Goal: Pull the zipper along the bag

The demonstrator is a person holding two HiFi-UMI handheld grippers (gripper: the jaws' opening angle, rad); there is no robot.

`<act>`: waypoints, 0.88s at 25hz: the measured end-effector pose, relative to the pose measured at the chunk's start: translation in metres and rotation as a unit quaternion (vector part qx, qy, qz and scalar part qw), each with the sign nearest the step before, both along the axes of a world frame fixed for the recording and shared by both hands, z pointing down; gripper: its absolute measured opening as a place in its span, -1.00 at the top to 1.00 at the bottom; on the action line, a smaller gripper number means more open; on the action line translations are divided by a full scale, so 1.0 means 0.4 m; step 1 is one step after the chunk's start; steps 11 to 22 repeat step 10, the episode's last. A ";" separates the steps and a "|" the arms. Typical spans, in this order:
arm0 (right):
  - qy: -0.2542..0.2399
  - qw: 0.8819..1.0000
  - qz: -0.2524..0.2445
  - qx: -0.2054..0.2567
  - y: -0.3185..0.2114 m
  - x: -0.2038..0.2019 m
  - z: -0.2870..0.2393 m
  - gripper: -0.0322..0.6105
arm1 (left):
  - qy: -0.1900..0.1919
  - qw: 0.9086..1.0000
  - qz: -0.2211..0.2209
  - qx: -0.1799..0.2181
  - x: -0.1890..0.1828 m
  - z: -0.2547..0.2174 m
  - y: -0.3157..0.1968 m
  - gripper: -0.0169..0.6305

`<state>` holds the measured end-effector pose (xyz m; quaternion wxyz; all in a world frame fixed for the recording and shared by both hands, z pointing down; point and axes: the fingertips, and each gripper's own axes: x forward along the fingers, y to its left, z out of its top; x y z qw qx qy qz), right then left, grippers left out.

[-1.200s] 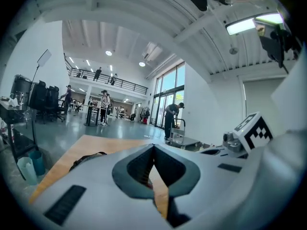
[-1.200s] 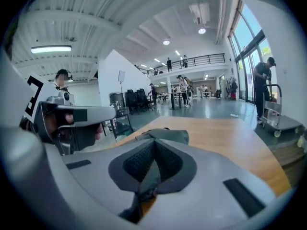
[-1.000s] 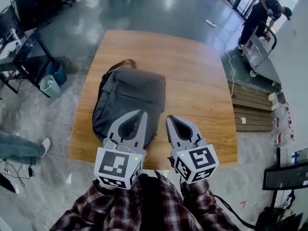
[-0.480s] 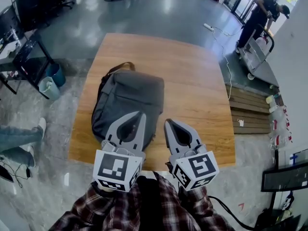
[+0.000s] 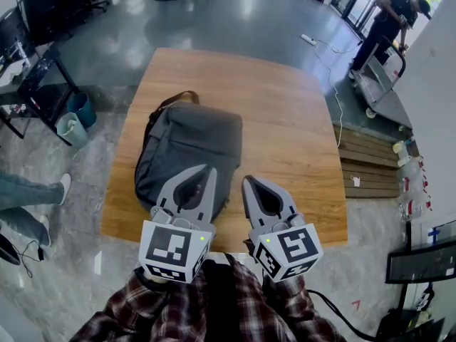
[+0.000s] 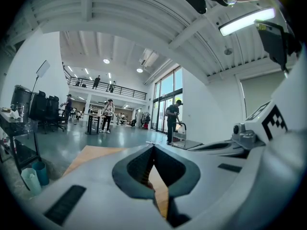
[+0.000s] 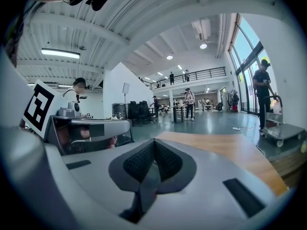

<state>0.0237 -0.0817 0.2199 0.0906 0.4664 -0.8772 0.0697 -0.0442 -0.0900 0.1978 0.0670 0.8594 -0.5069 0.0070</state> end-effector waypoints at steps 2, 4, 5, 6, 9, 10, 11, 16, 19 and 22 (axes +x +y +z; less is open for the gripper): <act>0.002 1.000 -0.001 -0.003 -0.004 -0.001 0.004 0.87 | 0.000 1.000 0.002 -0.001 0.003 -0.001 -0.004 0.92; 0.003 1.000 -0.004 -0.007 -0.006 -0.005 0.011 0.87 | -0.001 1.000 0.003 -0.001 0.004 0.001 -0.008 0.91; 0.004 1.000 -0.006 -0.008 -0.006 -0.007 0.014 0.87 | -0.002 1.000 0.004 -0.001 0.005 0.002 -0.009 0.92; 0.004 1.000 -0.007 -0.009 -0.006 -0.010 0.017 0.87 | -0.003 1.000 0.004 -0.001 0.006 0.003 -0.010 0.91; 0.004 1.000 -0.013 -0.011 -0.005 -0.016 0.020 0.87 | -0.005 1.000 0.007 -0.001 0.011 0.004 -0.010 0.92; 0.004 1.000 -0.015 -0.012 -0.004 -0.019 0.021 0.87 | -0.005 1.000 0.008 -0.001 0.013 0.004 -0.010 0.92; 0.004 1.000 -0.015 -0.012 -0.004 -0.019 0.021 0.87 | -0.005 1.000 0.008 -0.001 0.013 0.004 -0.010 0.92; 0.004 1.000 -0.015 -0.012 -0.004 -0.019 0.021 0.87 | -0.005 1.000 0.008 -0.001 0.013 0.004 -0.010 0.92; 0.004 1.000 -0.015 -0.012 -0.004 -0.019 0.021 0.87 | -0.005 1.000 0.008 -0.001 0.013 0.004 -0.010 0.92; 0.004 1.000 -0.015 -0.012 -0.004 -0.019 0.021 0.87 | -0.005 1.000 0.008 -0.001 0.013 0.004 -0.010 0.92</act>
